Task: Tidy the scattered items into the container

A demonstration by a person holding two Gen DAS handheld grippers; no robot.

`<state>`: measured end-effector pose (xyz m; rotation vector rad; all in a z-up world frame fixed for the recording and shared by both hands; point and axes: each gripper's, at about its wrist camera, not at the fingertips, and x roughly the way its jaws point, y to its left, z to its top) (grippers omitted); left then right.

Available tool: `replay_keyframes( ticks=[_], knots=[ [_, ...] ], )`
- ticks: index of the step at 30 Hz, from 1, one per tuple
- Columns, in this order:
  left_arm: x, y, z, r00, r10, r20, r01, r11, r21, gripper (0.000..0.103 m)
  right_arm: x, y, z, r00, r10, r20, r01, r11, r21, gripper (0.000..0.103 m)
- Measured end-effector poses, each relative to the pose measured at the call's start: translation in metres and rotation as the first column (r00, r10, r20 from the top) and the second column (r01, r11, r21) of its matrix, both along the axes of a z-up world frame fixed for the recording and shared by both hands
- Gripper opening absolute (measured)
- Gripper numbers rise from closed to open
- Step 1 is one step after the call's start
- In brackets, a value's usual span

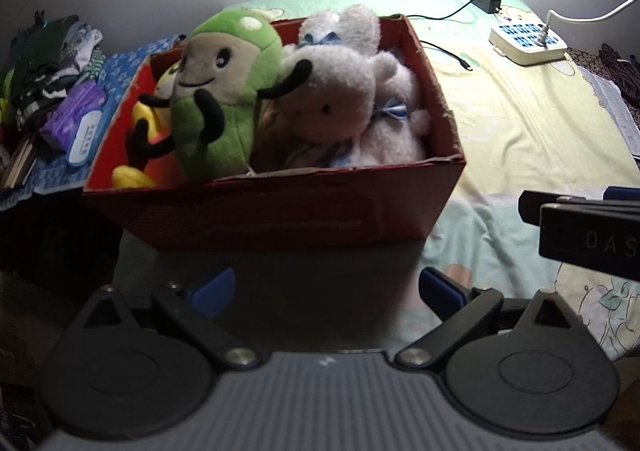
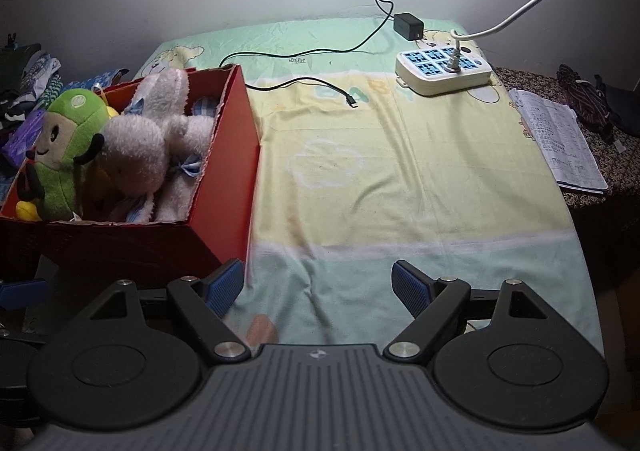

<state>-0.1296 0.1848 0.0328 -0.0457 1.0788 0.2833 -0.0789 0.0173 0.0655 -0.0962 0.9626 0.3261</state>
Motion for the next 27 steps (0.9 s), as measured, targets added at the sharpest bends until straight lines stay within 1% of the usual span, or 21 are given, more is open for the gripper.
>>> replay_keyframes(
  ticks=[9, 17, 23, 27],
  knots=[
    [-0.018, 0.038, -0.003, 0.995, 0.099, -0.002, -0.099, 0.995, -0.004, 0.099, -0.013, 0.041, 0.002, 0.994, 0.110, -0.008, -0.110, 0.994, -0.013, 0.083],
    [-0.032, 0.067, -0.004, 0.985, 0.170, -0.009, -0.170, 0.985, -0.015, 0.099, -0.028, 0.081, 0.005, 0.976, 0.216, -0.015, -0.216, 0.976, -0.020, 0.083],
    [-0.041, 0.087, -0.002, 0.978, 0.210, -0.003, -0.210, 0.977, -0.020, 0.099, -0.032, 0.101, 0.010, 0.966, 0.260, -0.011, -0.260, 0.965, -0.017, 0.083],
    [-0.043, 0.097, 0.000, 0.976, 0.219, -0.001, -0.219, 0.976, -0.021, 0.099, -0.033, 0.110, 0.013, 0.962, 0.272, -0.014, -0.272, 0.962, -0.003, 0.083]
  ],
)
